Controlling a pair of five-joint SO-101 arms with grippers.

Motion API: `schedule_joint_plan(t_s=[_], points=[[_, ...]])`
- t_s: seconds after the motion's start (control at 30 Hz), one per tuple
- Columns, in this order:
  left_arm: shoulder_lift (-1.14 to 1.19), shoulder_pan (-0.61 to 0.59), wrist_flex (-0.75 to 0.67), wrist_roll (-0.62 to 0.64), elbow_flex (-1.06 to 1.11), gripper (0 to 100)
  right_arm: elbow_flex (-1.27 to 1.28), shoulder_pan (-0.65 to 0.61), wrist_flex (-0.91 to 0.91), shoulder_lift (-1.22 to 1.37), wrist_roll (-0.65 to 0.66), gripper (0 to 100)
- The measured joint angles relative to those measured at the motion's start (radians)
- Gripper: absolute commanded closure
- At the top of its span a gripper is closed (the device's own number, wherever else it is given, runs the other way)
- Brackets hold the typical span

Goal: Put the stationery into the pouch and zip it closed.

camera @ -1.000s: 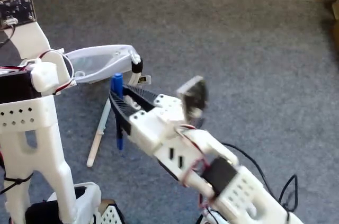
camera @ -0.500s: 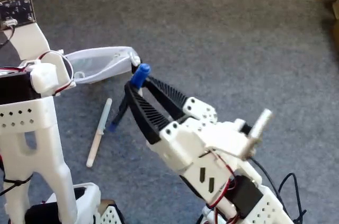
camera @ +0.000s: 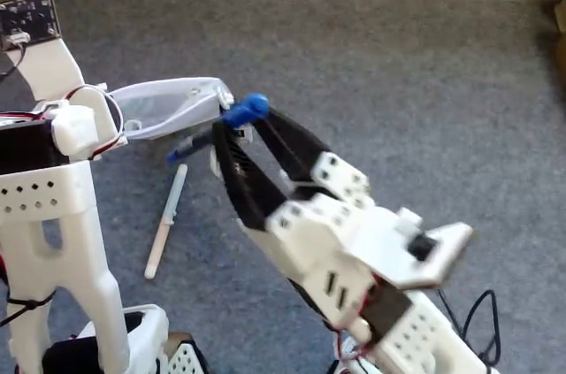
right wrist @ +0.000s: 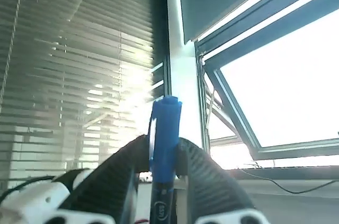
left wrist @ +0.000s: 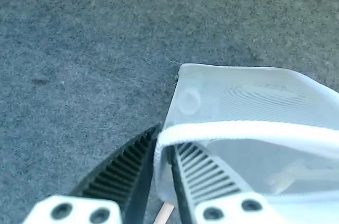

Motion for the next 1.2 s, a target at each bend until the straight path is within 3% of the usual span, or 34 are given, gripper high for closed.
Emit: schedule_joint_plan(t_s=[0.37,0.5,1.2], points=[[0.0,0.0,0.0,0.0,0.0,99,0.0,0.0,-0.356,0.414,0.218,99.3],[-0.002,0.0,0.0,0.0,0.0,99,0.0,0.006,-0.443,0.494,0.239,99.3],[-0.002,0.0,0.0,0.0,0.002,99,-0.137,0.048,-0.477,0.534,0.239,99.3]])
